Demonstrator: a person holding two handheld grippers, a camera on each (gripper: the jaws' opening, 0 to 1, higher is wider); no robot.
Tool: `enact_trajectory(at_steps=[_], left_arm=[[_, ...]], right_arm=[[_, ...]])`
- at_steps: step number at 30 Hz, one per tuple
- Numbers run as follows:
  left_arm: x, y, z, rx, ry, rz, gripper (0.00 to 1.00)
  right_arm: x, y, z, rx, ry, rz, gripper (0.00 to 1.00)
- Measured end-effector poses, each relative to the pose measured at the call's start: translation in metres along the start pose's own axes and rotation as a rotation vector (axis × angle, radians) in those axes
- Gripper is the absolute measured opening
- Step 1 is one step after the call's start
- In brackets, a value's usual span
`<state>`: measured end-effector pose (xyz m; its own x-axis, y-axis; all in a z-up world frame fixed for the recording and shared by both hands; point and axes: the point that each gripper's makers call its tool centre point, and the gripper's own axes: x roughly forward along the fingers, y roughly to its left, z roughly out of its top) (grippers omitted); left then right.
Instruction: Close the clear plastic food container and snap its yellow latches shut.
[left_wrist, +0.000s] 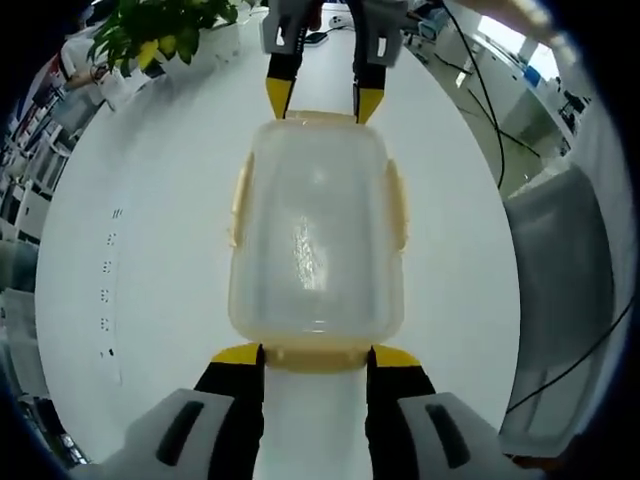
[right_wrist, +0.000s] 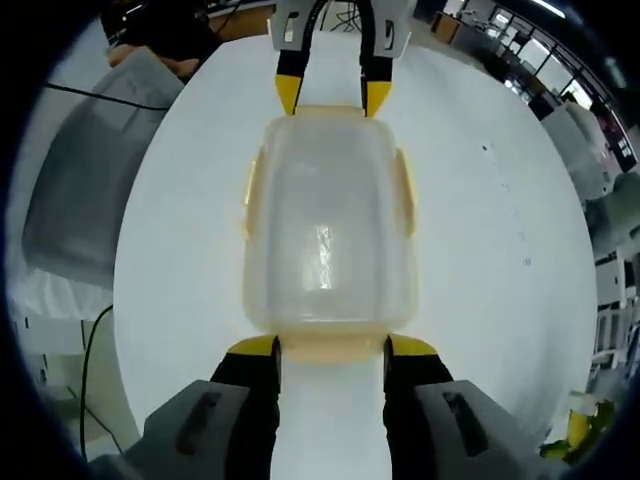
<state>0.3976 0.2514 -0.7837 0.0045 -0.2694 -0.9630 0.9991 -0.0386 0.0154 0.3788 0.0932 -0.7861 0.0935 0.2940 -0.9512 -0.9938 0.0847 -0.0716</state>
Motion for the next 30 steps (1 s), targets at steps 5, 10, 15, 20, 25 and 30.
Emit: enact_trajectory(at_steps=[5, 10, 15, 20, 25, 30], left_arm=[[0.001, -0.001, -0.001, -0.004, 0.002, -0.013, 0.34], [0.003, -0.002, -0.002, -0.003, 0.017, -0.014, 0.34], [0.005, -0.002, -0.003, 0.026, 0.023, 0.001, 0.35], [0.006, 0.002, -0.004, 0.076, 0.026, 0.036, 0.39], [0.006, 0.003, -0.023, 0.039, 0.065, 0.073, 0.7], [-0.005, 0.006, -0.031, -0.296, -0.037, 0.063, 0.69]], right_arm=[[0.0, 0.001, 0.0, -0.002, 0.002, 0.009, 0.37], [0.005, 0.001, -0.001, 0.001, 0.017, 0.023, 0.37], [0.006, 0.002, -0.002, 0.007, 0.02, 0.027, 0.38], [0.006, 0.002, -0.003, 0.035, -0.002, 0.034, 0.38], [0.014, 0.011, -0.02, 0.124, 0.025, 0.059, 0.41], [0.015, 0.007, -0.046, 0.273, 0.078, 0.044, 0.45]])
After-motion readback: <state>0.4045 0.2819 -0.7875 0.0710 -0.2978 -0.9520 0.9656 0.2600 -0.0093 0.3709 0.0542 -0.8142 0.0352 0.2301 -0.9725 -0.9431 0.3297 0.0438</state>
